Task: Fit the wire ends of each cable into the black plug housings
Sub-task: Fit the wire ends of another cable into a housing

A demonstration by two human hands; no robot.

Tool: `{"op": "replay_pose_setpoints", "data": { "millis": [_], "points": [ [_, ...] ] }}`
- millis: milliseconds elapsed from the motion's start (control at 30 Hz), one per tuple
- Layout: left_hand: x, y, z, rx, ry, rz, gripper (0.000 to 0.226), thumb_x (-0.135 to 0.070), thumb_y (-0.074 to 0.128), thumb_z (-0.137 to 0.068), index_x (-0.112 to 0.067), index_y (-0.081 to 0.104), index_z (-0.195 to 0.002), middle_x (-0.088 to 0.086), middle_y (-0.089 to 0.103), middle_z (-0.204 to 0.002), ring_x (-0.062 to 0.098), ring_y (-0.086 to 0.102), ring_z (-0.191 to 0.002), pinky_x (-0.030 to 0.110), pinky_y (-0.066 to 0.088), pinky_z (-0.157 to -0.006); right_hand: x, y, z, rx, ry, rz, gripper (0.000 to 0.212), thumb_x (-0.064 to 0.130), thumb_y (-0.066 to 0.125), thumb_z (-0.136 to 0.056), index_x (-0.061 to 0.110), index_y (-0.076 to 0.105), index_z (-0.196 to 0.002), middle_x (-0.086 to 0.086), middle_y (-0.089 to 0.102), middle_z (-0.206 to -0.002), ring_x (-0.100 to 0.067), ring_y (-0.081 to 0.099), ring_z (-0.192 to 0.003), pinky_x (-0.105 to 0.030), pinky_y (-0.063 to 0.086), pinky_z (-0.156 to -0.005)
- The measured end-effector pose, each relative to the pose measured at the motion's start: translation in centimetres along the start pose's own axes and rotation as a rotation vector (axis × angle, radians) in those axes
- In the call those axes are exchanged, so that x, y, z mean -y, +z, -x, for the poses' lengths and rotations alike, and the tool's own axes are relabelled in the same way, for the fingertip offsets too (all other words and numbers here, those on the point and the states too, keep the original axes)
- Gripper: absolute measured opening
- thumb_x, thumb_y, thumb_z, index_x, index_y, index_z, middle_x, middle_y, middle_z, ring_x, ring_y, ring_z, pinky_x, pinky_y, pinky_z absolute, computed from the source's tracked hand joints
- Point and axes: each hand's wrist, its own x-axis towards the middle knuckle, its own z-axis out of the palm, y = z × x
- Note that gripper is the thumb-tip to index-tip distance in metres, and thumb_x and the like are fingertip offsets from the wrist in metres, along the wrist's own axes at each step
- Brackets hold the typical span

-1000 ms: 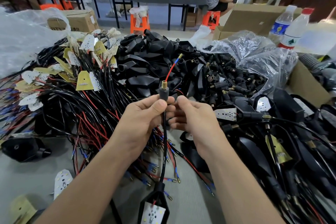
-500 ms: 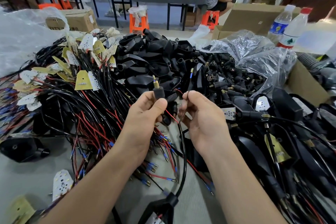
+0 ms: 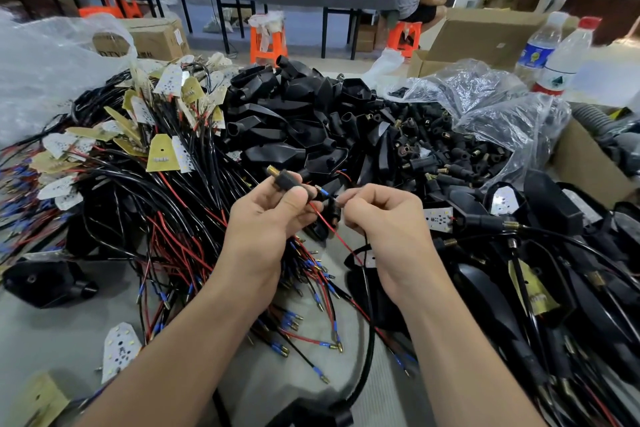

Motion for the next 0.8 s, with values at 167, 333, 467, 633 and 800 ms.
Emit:
{"op": "replay_pose_setpoints", "data": {
  "millis": [167,333,467,633,800],
  "points": [
    [-0.41,-0.02,-0.11,-0.09,-0.045,0.096,0.014,-0.002,0.059,-0.101,-0.012,0.069,-0.1,-0.001,0.075,-0.082,0.013,0.073,-0.073,0.02,0.058,-0.069,-0.4,0.02,0.03,0.112,0.013,-0.051,0.017,0.009,0.06,-0.064,0.018,0.06,-0.049,0.0,0.075,-0.08,-0.008,0.065,-0.076,-0.019,0.047,-0.067],
    [-0.7,-0.05,-0.08,-0.122,-0.043,0.095,0.012,-0.003,0.061,-0.1,-0.01,0.07,-0.102,-0.001,0.076,-0.082,0.013,0.074,-0.075,0.019,0.059,-0.067,-0.42,-0.05,0.07,0.115,-0.01,-0.033,0.011,0.007,0.059,-0.063,0.011,0.058,-0.053,-0.003,0.075,-0.081,-0.01,0.065,-0.079,-0.024,0.048,-0.071],
    [-0.61,-0.17,-0.06,-0.145,-0.062,0.043,0.01,-0.006,0.065,-0.098,-0.008,0.072,-0.104,0.001,0.078,-0.085,0.014,0.076,-0.076,0.019,0.059,-0.066,-0.17,0.0,0.27,0.175,-0.026,-0.025,0.014,0.003,0.058,-0.067,0.01,0.061,-0.055,-0.004,0.076,-0.083,-0.011,0.067,-0.079,-0.025,0.053,-0.071],
    [-0.63,-0.15,0.06,-0.151,-0.079,0.049,0.007,-0.007,0.068,-0.094,-0.007,0.074,-0.098,0.005,0.08,-0.089,0.012,0.076,-0.072,0.018,0.059,-0.063,-0.33,0.18,0.22,0.151,-0.028,-0.03,0.012,0.005,0.057,-0.065,0.01,0.062,-0.055,-0.007,0.077,-0.081,-0.014,0.071,-0.077,-0.029,0.059,-0.073],
    [-0.58,-0.19,0.15,-0.141,-0.083,0.063,0.013,-0.01,0.07,-0.092,-0.004,0.073,-0.103,0.005,0.081,-0.092,0.011,0.077,-0.075,0.018,0.059,-0.064,-0.97,0.1,-0.03,0.077,-0.082,0.092,0.01,0.008,0.06,-0.065,0.005,0.06,-0.056,-0.004,0.076,-0.078,-0.018,0.07,-0.076,-0.047,0.061,-0.077]
  ]
}}
